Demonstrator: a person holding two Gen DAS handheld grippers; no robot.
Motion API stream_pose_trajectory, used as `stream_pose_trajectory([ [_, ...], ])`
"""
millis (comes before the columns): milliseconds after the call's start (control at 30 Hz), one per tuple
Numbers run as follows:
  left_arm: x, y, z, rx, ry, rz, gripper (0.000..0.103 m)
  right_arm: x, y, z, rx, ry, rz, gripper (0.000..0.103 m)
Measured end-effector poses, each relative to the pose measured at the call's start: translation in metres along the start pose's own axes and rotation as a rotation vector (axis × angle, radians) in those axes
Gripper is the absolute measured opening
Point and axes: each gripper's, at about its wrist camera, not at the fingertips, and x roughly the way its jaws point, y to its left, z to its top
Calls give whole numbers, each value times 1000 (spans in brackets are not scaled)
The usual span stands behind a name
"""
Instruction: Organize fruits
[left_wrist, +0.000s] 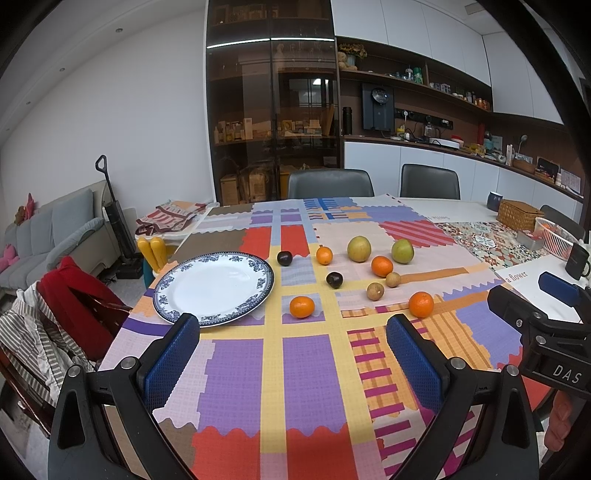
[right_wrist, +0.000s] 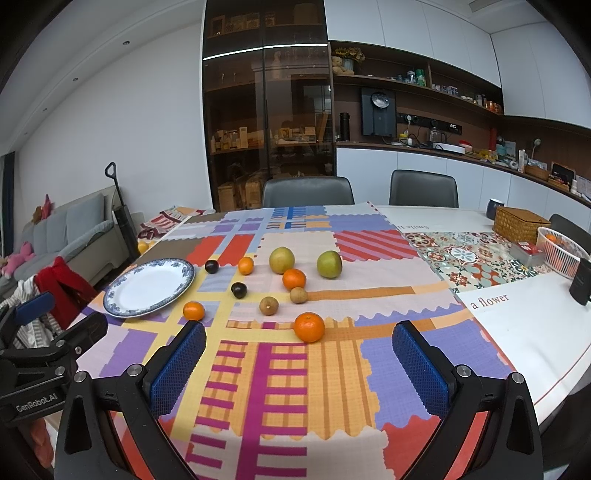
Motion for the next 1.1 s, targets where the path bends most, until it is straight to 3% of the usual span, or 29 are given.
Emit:
stream_pose_trajectory([
  [467,8,2,-9,0,22,-9,103,9,2,-10,-1,23,7,102],
  [767,33,5,-15,-3,81,-44,103,26,4,-14,-16,44,-7,102],
  [1100,64,8,-12,17,104,-22,98,57,8,-13,-34,81,-11,102],
])
